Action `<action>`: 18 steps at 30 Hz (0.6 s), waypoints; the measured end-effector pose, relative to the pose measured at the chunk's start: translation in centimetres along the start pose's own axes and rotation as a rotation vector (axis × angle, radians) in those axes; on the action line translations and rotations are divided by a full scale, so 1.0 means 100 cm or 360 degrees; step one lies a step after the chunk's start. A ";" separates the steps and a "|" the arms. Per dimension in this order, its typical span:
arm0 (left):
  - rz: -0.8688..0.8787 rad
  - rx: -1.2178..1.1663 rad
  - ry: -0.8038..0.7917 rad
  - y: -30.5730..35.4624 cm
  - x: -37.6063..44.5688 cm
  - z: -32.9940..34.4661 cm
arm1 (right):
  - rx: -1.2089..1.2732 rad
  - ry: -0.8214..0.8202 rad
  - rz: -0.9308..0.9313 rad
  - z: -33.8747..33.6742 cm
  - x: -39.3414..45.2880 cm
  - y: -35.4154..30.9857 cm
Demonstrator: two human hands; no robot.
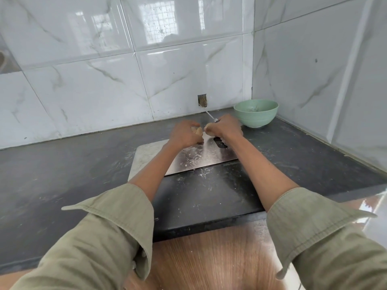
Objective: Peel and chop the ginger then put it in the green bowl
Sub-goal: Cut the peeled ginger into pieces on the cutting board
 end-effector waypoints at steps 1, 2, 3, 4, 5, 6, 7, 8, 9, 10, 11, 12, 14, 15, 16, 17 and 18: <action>0.0037 -0.0022 -0.0012 -0.002 0.001 0.001 | -0.0001 -0.0008 -0.0018 0.000 0.001 0.000; 0.0068 -0.0041 -0.0027 -0.003 0.000 0.001 | 0.0006 -0.0019 -0.0039 0.001 0.002 0.000; 0.0094 -0.0070 -0.0046 -0.005 0.001 0.002 | 0.0017 -0.0036 -0.0065 0.002 0.003 0.000; 0.0113 -0.0103 -0.0069 -0.007 0.001 0.002 | 0.0027 -0.0052 -0.0093 0.003 0.003 -0.001; 0.0142 -0.0121 -0.0097 -0.009 0.001 0.002 | 0.0037 -0.0061 -0.0120 0.003 0.003 -0.001; 0.0177 -0.0108 -0.0121 -0.010 0.002 0.002 | 0.0049 -0.0064 -0.0141 0.004 0.004 -0.001; 0.0210 -0.0069 -0.0136 -0.010 0.003 0.002 | 0.0057 -0.0064 -0.0153 0.004 0.004 -0.001; 0.0233 -0.0025 -0.0136 -0.010 0.003 0.002 | 0.0058 -0.0060 -0.0162 0.004 0.005 -0.001; 0.0247 0.0019 -0.0115 -0.010 0.004 0.004 | 0.0051 -0.0053 -0.0169 0.004 0.004 0.000; 0.0251 0.0048 -0.0082 -0.010 0.005 0.005 | 0.0043 -0.0047 -0.0179 0.003 0.004 0.000; 0.0241 0.0058 -0.0053 -0.011 0.007 0.008 | 0.0033 -0.0042 -0.0190 0.003 0.004 0.000; 0.0221 0.0053 -0.0039 -0.011 0.008 0.010 | 0.0025 -0.0038 -0.0202 0.002 0.004 0.000; 0.0206 0.0036 -0.0021 -0.013 0.010 0.014 | 0.0009 -0.0029 -0.0214 0.000 0.002 -0.001; 0.0215 0.0033 -0.0020 -0.013 0.010 0.015 | 0.0002 -0.0023 -0.0211 -0.001 0.001 -0.001; 0.0228 0.0036 -0.0019 -0.014 0.010 0.015 | -0.0001 -0.0016 -0.0214 -0.001 0.001 -0.002; 0.0239 0.0036 -0.0019 -0.016 0.010 0.014 | 0.0004 -0.0008 -0.0225 -0.001 0.000 -0.002; 0.0242 0.0032 -0.0026 -0.018 0.009 0.013 | 0.0019 0.0002 -0.0247 -0.002 -0.001 -0.003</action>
Point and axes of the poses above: each hand's wrist, its own x-axis towards the middle knuckle, its own z-axis out of the palm, y = z × x, the point moved 4 cm from there along x, towards the middle knuckle, and after that the axes turned 8 degrees about -y, right-handed, at the moved point
